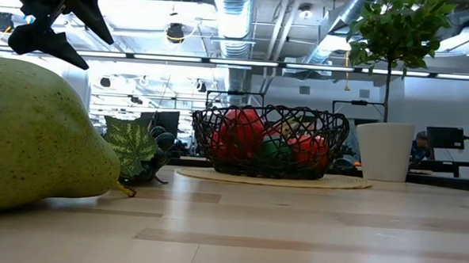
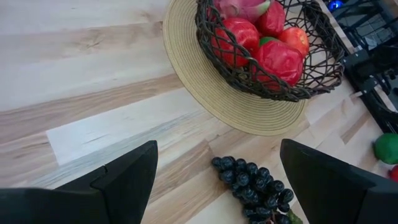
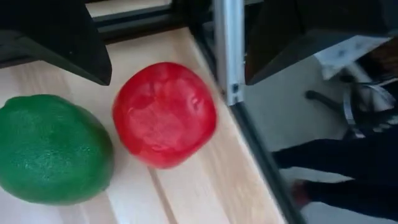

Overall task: Build produce basket
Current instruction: Put the red apple into the black wire basket

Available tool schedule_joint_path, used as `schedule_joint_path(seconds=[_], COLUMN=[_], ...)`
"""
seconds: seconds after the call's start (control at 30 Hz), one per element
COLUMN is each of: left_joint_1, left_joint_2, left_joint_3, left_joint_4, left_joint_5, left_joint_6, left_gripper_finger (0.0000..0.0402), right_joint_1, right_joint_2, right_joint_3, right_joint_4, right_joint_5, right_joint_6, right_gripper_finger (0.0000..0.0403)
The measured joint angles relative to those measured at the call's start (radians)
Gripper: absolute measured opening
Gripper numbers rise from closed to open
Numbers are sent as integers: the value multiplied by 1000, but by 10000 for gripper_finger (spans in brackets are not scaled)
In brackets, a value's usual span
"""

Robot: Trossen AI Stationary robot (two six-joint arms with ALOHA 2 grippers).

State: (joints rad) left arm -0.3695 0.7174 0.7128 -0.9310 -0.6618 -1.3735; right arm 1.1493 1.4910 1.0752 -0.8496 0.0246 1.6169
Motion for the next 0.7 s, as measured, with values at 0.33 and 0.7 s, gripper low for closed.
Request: schedule_joint_path(seconds=[0.33, 0.7], left_joint_1=[0, 0], left_joint_2=[0, 0], left_joint_3=[0, 0], left_joint_4=[0, -5], left_joint_5=[-6, -6], left_joint_6=[-1, -9], left_gripper_finger=[324, 324], right_joint_1=[-13, -32], right_joint_2=[144, 190], right_joint_3=[2, 5], right_joint_4=[6, 34], right_joint_5=[0, -44], right_joint_6=[-157, -148], right_gripper_finger=[383, 359])
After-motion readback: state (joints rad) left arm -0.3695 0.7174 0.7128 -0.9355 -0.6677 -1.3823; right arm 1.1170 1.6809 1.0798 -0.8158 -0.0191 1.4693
